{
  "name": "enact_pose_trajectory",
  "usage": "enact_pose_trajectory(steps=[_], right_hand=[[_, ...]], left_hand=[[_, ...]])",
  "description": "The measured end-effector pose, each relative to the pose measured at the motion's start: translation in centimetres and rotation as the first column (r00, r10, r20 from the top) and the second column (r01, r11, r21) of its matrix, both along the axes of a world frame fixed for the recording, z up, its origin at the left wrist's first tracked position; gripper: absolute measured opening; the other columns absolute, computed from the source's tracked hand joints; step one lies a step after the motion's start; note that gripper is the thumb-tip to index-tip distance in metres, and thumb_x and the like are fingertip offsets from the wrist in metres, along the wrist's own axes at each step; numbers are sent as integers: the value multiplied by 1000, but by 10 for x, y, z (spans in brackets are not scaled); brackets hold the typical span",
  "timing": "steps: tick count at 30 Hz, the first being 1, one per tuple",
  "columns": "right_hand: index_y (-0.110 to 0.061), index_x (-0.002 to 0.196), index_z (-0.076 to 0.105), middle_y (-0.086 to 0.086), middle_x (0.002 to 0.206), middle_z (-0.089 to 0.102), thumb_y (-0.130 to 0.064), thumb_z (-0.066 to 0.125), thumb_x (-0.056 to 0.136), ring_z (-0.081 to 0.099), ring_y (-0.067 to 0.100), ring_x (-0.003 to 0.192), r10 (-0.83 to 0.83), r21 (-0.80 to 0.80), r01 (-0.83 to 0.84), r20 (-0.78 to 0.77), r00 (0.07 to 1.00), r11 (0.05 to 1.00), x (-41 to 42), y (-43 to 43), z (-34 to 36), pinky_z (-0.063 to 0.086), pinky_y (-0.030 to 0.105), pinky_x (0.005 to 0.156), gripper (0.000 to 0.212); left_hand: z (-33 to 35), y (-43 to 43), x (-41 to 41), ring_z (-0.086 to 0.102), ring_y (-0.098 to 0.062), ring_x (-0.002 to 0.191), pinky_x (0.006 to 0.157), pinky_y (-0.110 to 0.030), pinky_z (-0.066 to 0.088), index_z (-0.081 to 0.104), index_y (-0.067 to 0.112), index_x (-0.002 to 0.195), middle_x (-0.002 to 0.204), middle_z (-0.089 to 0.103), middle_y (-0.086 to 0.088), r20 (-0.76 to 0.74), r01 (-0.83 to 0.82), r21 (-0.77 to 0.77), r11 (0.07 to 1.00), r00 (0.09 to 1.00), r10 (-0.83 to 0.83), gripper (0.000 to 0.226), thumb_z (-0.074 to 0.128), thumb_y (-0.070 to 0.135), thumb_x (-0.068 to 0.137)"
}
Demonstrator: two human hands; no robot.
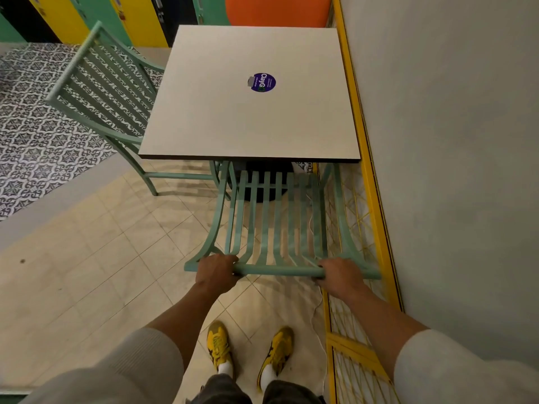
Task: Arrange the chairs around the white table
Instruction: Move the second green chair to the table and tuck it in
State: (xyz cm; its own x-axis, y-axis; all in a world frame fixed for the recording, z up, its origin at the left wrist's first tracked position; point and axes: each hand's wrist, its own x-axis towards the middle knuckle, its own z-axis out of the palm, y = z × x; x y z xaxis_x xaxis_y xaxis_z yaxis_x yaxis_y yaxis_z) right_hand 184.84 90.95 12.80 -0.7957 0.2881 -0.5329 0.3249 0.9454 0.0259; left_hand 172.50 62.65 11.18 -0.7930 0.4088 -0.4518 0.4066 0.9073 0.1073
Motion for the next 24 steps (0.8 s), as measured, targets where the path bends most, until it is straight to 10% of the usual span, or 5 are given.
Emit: enact_pose_trajectory(steps=[16,24], right_hand=[[-25,139,66,6,132,74,-56,59,105,70,29,121,40,0,-40,97,994,999,-3,-5,17,52,45,108,46],[-22,163,41,7,162,53,-102,48,78,53,32,145,60,-236,-18,170,984,972,-30,-12,45,44,52,116,117]], left_hand=[[16,5,7,72,-20,117,106,-39,57,69,26,135,126,75,-2,44,57,-47,997,997,-55,44,66,54,102],[37,-3,-8,55,-26,140,120,-49,41,42,26,162,153,59,-1,67,114,-28,993,991,-112,102,56,91,84]])
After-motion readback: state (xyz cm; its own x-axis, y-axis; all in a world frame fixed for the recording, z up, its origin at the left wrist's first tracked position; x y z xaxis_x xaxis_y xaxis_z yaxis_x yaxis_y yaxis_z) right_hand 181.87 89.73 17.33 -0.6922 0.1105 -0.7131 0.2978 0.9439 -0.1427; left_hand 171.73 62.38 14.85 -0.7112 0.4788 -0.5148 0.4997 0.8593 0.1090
